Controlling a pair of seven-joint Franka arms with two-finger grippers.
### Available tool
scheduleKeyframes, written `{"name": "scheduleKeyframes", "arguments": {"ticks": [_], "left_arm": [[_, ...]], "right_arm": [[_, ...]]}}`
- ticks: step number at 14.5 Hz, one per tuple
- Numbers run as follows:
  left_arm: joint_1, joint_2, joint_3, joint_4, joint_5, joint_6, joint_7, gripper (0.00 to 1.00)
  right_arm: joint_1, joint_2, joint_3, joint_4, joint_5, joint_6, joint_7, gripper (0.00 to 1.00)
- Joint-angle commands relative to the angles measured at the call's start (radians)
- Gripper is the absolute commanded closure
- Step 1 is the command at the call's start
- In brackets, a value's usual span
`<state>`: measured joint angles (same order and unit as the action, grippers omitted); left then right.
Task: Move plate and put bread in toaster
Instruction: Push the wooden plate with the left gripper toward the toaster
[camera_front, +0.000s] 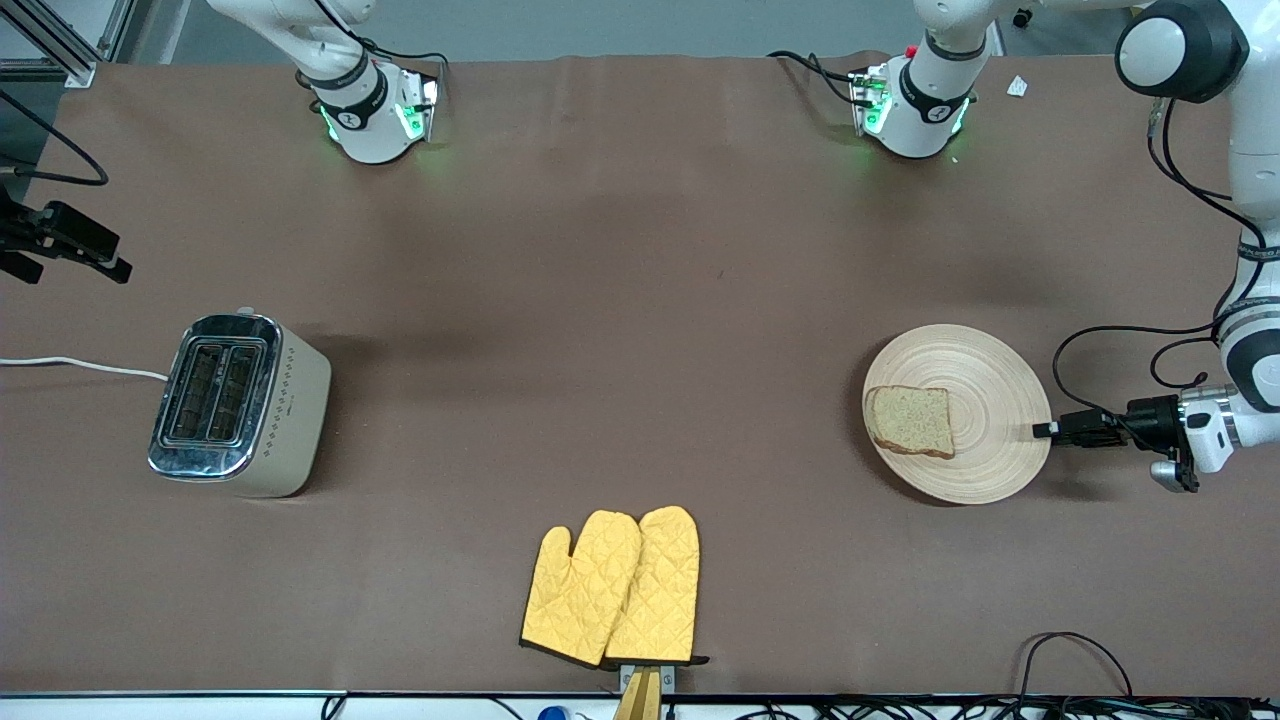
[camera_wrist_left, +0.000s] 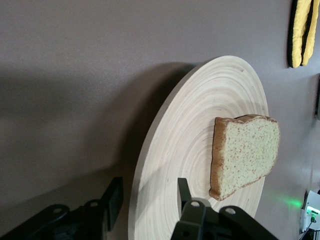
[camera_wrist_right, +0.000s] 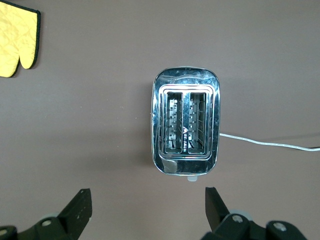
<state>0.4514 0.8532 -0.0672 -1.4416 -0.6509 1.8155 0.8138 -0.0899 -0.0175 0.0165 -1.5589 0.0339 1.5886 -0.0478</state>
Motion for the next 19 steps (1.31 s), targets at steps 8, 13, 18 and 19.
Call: {"name": "scheduleKeyframes", "arguments": {"ticks": [8,13,18,19], "left_arm": [[-0.011,0.01,-0.012,0.021,-0.007,-0.127,0.059,0.98],[-0.008,-0.022,-0.185,0.023,-0.012,-0.125,-0.057,0.99],[-0.086,-0.017,-0.321,0.027,-0.016,-0.026,-0.223,0.99],[-0.118,-0.016,-0.322,0.03,-0.018,0.003,-0.24,0.99]], "right_arm": [[0.004,-0.002,-0.001,-0.001,0.012,0.005,-0.007,0.0],[0.006,-0.002,-0.001,0.0,0.012,0.005,-0.007,0.0],[0.01,-0.002,-0.001,0.002,0.012,0.005,-0.007,0.0],[0.012,-0.001,-0.001,0.002,0.012,0.005,-0.007,0.0]]}}
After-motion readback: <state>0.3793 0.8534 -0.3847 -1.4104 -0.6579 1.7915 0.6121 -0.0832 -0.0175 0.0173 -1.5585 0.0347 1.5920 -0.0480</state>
